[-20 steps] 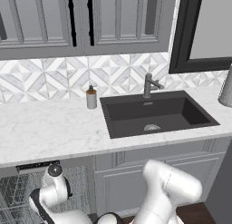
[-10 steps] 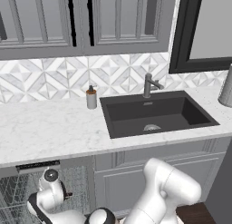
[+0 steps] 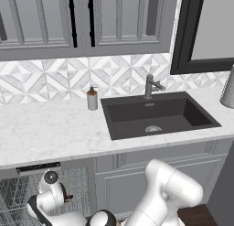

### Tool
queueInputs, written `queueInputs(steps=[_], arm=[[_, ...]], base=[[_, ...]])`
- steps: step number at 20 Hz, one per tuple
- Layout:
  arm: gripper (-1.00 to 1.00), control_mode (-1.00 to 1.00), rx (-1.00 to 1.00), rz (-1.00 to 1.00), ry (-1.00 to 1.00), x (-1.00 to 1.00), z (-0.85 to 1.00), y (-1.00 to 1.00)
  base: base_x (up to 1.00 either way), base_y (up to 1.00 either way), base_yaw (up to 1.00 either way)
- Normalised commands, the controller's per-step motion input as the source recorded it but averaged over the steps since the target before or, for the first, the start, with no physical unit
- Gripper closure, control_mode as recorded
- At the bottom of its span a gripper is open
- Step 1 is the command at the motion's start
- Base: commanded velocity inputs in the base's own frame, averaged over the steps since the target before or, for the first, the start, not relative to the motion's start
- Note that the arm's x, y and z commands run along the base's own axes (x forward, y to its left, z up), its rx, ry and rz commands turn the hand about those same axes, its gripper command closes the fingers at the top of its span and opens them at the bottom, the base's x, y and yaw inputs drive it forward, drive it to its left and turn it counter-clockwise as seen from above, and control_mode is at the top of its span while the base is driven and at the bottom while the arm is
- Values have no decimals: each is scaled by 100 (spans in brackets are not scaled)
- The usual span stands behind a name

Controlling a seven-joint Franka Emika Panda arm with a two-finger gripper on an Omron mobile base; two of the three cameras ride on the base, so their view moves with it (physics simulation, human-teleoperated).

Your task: Pick up the cup and bowl from the counter, place them in the dishwasher, and close the dishwasher door.

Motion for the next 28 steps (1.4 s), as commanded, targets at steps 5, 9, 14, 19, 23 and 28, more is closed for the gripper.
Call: queueInputs(steps=[5,9,14,19,23,28], arm=[[-100,-100,0,0,0,-37,-98,2],[-100,-100,0,0,1,-63,-100,0],[-100,-100,0,0,0,-59,-78,0],[-100,-100,0,-1,-9,-94,11,-4],[-100,-100,0,0,1,-93,67,-21],[-100,-100,0,6,15,-70,78,-41]], base=[[0,0,0],[0,0,0],[0,0,0],[0,0,0],[0,0,0],[0,0,0]])
